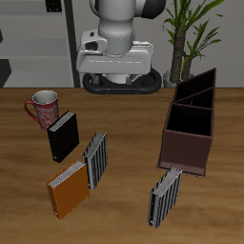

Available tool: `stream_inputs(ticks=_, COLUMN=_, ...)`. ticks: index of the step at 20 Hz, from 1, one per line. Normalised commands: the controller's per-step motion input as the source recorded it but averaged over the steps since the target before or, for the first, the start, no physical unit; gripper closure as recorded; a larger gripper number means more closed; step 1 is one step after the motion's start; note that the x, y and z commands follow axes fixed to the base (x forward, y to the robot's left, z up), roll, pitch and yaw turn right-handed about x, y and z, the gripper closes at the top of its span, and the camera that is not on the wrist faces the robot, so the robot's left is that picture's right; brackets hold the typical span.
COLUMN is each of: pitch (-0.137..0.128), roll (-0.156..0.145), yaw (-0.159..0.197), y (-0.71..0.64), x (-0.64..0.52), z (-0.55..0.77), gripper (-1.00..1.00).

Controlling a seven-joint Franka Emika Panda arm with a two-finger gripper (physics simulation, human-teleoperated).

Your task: Place the black book into the left desk caddy's left compartment

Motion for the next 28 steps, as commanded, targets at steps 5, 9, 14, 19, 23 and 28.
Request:
stream_inputs(ticks=5, pitch=-0.043, roll=-0.103, yaw=-0.013, y=-0.66, x=0.1, z=-0.07, gripper=-1.0)
stream_inputs(ticks=9, pitch=0.002, roll=-0.052, yaw=-0.011, y=-0.42, x=0.01, z=-0.22, gripper=-1.0)
stream_inputs(ticks=14, pitch=-0.012, roll=-0.046, yaw=-0.042, y=-0.54, x=-0.11, z=-0.4, gripper=-1.0)
stream_inputs(ticks=19, pitch=-0.024, roll=-0.032, yaw=-0.026, y=-0.22, x=-0.1, z=-0.2, gripper=-1.0)
stream_inputs(ticks=23, pitch=-0.013, roll=-0.03, yaw=0.005, y=-0.17, x=-0.07, z=-0.21, gripper=-1.0)
stream_inputs(ticks=28, pitch=0.017, roll=-0.027, yaw=-0.02, y=-0.15, x=-0.01, z=-0.31, gripper=-1.0)
